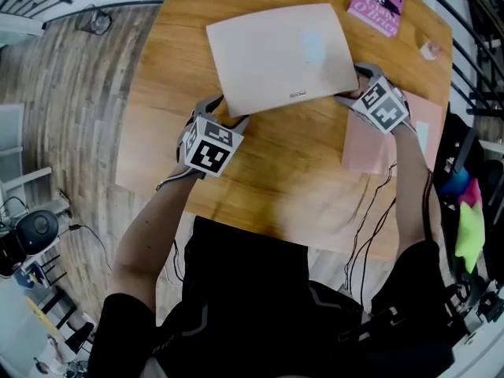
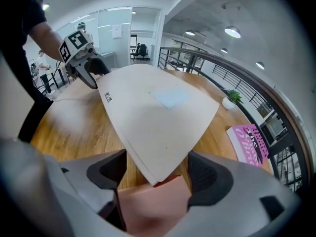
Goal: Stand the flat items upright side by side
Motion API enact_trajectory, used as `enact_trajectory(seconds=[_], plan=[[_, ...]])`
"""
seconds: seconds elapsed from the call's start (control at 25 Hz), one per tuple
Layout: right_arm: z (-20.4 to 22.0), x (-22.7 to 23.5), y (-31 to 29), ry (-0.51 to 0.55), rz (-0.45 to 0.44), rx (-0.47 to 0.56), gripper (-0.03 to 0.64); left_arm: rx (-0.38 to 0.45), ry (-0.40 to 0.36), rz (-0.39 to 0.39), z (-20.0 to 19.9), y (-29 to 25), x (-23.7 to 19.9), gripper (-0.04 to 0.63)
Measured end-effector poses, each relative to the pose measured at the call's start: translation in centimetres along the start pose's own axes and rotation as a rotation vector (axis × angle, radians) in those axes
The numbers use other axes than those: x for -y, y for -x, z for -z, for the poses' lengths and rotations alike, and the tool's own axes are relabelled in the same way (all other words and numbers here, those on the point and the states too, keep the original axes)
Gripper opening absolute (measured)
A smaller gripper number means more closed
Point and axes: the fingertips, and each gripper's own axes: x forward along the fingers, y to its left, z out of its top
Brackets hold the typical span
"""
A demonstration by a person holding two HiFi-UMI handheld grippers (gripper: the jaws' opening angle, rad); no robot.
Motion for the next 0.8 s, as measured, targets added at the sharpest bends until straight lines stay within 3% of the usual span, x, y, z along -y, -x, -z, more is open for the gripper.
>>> enact_trajectory(seconds=[0.28, 0.8], plan=[[-2.3, -0.7, 3.6, 0.030, 0.064, 0.024, 0.385, -0.040, 0.048, 0.047, 0.6, 0.4, -0.3, 0.313], [-9.2, -4.5, 11.7, 0.081, 0.211, 0.079, 0.364, -0.068, 0.018, 0.163, 2.2, 0.6, -1.5, 0.313]])
